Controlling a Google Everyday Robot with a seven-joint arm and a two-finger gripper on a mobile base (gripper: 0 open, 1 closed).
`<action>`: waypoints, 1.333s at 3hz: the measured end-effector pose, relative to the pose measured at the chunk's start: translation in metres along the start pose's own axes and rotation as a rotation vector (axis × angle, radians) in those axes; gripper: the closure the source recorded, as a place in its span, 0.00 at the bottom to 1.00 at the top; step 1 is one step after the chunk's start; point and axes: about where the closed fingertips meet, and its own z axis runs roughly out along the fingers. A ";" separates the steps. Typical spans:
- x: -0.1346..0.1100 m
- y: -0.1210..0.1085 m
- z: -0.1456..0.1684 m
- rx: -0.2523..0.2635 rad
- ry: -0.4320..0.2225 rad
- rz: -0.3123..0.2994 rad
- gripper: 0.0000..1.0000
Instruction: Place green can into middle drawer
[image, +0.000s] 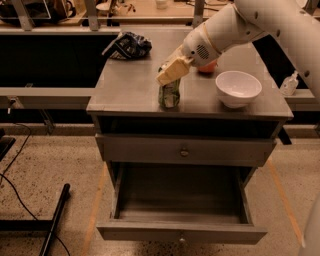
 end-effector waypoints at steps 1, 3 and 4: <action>-0.015 0.025 -0.040 -0.005 -0.029 -0.057 1.00; -0.024 0.078 -0.082 0.078 0.028 -0.114 1.00; 0.012 0.068 -0.089 0.157 0.086 -0.075 1.00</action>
Offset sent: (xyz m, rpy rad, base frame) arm -0.1499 -0.0398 0.0828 -0.2002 -0.1922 -0.0470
